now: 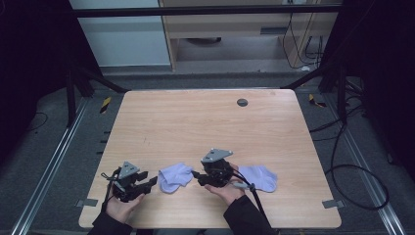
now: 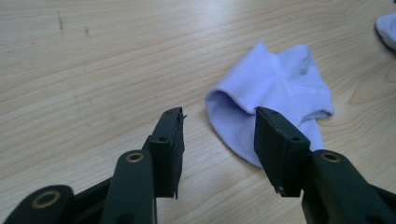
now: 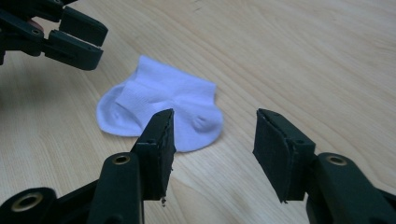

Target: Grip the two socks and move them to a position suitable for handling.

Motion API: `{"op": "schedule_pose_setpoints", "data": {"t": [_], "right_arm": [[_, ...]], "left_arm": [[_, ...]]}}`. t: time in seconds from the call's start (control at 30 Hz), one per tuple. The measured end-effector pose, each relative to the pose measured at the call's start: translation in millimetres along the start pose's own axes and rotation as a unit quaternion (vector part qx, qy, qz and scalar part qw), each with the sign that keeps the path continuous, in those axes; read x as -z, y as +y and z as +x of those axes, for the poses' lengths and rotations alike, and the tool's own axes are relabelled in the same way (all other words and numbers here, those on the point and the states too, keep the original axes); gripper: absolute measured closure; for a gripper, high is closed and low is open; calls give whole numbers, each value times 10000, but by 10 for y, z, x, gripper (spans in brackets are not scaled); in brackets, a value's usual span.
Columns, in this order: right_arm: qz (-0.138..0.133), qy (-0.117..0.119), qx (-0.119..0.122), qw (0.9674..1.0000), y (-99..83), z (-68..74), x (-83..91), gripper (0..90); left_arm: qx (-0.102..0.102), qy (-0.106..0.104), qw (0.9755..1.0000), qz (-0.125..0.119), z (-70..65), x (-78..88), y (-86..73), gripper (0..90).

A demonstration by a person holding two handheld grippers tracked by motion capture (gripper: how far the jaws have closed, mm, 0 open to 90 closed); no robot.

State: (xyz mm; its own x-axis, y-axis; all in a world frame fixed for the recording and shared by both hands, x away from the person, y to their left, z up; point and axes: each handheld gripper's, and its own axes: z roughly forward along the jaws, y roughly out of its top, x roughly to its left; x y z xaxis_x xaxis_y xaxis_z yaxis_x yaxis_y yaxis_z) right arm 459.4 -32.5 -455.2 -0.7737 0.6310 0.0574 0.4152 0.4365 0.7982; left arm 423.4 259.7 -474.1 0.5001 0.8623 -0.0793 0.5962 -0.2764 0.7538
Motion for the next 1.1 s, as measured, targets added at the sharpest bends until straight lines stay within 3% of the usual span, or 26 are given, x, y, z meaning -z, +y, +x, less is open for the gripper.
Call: {"op": "schedule_pose_setpoints", "data": {"t": [0.33, 0.53, 0.73, 0.83, 0.97, 1.1], "right_arm": [[384, 274, 367, 9982, -48, 206, -327, 564], [612, 315, 620, 9957, -82, 275, -449, 593], [719, 377, 698, 9943, -116, 321, -540, 624], [713, 300, 727, 9943, -134, 332, -566, 680], [745, 227, 725, 9943, -131, 334, -555, 803], [679, 294, 606, 9954, -123, 336, -528, 836]], "left_arm": [[-187, -40, 9995, 242, -78, -129, -23, 511], [-291, -92, 9990, 315, -128, -189, -21, 497], [-379, -101, 9983, 426, -160, -246, -29, 488], [-410, -93, 9980, 482, -170, -267, -36, 495], [-403, -111, 9977, 527, -174, -280, -43, 539], [-399, -86, 9977, 544, -171, -275, -37, 629]]}}
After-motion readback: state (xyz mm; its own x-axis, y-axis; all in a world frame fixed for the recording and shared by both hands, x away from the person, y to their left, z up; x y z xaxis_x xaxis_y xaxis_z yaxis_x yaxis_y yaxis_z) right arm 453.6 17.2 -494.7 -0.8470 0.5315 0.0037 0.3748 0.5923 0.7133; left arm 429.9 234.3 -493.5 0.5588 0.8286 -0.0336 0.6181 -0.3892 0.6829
